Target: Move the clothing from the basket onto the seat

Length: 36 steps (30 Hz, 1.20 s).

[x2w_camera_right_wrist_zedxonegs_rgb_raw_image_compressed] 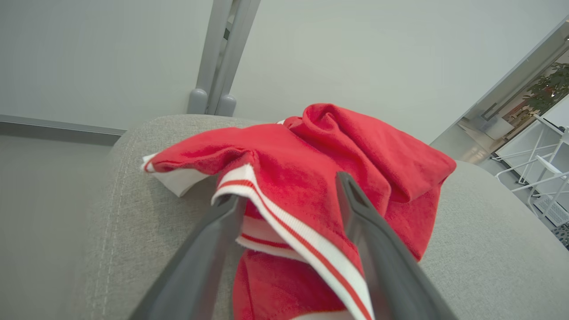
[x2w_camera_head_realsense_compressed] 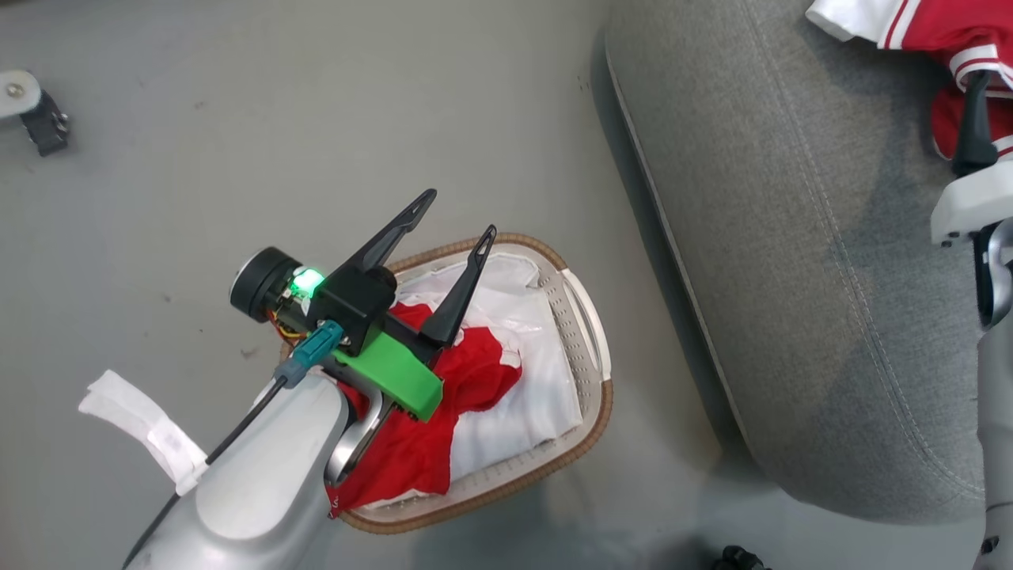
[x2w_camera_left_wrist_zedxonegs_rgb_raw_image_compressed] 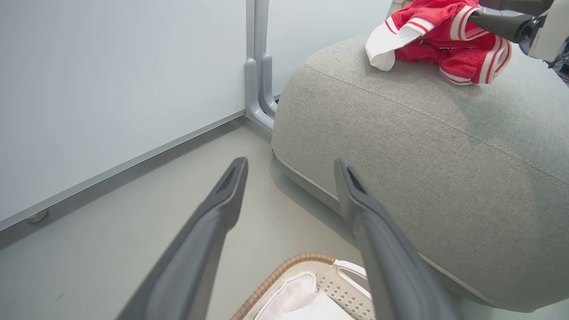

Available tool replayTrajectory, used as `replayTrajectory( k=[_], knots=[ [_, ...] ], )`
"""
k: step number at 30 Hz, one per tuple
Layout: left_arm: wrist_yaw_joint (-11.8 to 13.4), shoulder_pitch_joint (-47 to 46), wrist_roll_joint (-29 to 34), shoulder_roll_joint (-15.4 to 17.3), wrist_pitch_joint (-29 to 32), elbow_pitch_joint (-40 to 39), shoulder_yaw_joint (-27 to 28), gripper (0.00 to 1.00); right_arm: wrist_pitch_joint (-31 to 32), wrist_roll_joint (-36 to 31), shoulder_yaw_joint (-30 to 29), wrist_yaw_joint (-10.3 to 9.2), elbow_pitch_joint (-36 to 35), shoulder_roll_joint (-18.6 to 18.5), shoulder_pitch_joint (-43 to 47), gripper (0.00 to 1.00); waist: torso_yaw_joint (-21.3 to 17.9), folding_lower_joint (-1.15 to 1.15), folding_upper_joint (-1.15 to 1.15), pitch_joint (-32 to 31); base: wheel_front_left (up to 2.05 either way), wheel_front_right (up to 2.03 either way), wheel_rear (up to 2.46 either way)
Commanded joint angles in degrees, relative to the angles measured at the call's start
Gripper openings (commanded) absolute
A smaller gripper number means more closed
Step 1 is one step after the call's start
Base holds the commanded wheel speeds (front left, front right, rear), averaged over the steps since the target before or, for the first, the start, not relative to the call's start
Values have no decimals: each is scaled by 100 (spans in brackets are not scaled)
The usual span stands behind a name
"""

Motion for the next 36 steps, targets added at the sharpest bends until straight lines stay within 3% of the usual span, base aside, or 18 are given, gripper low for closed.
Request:
replayTrajectory(
  k=[1, 14, 23, 31, 36],
  knots=[
    [-18, 161, -66, -23, -22, 33, 79, 100, -28, 45, 34, -8, -57, 36, 161, 100, 128, 0, 26, -330, 0, 0, 0],
    [-71, 902, -47, -447, -24, 64, 1135, 100, -29, 333, 614, -8, -218, 49, 357, 100, 590, 0, 26, -1233, 0, 0, 0],
    [-82, 1553, 123, -770, -18, 60, 2221, 100, -29, 676, 950, -8, 8, 407, 386, 100, 988, 0, 26, -1823, 0, 0, 0],
    [-90, 2225, 330, -998, -17, 19, 2984, 100, -29, 1020, 1175, -8, -163, 788, 1093, 100, 1301, 0, 26, -2214, 0, 0, 0],
    [-90, 2623, 406, -1084, -17, -48, 3363, 100, -29, 1454, 1460, -8, -352, 831, 1651, 100, 1425, 0, 26, -2395, 0, 0, 0]
  ],
)
